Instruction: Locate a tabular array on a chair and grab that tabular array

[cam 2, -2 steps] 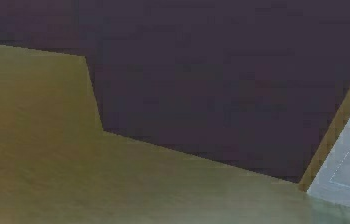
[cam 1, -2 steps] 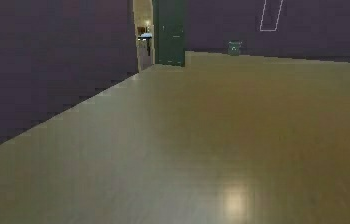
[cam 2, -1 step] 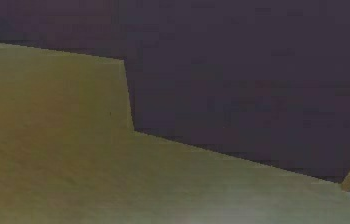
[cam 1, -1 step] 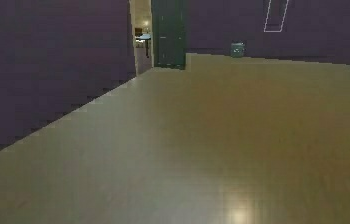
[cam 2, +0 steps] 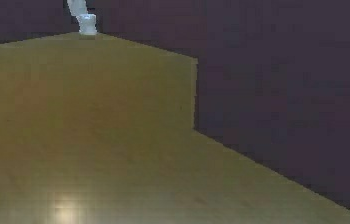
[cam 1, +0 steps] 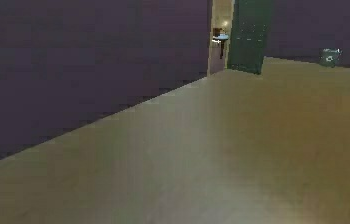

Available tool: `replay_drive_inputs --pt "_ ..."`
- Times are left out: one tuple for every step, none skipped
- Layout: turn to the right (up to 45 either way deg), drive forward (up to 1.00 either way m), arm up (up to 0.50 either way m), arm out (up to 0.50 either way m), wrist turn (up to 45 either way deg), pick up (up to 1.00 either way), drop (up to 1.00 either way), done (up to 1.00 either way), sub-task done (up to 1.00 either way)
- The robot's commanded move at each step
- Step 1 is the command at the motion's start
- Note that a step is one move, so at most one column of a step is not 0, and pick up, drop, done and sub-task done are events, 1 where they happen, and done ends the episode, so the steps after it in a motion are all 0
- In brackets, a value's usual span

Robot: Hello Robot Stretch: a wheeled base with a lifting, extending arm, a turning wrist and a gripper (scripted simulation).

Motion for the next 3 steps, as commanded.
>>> replay_drive_inputs --pt "0.0 0.55 0.0 0.0 0.0 0.0 0.0 0.0 0.0" --pt "-45.0 0.0 0.0 0.0 0.0 0.0 0.0 0.0 0.0" --pt "0.0 0.4 0.0 0.0 0.0 0.0 0.0 0.0 0.0"
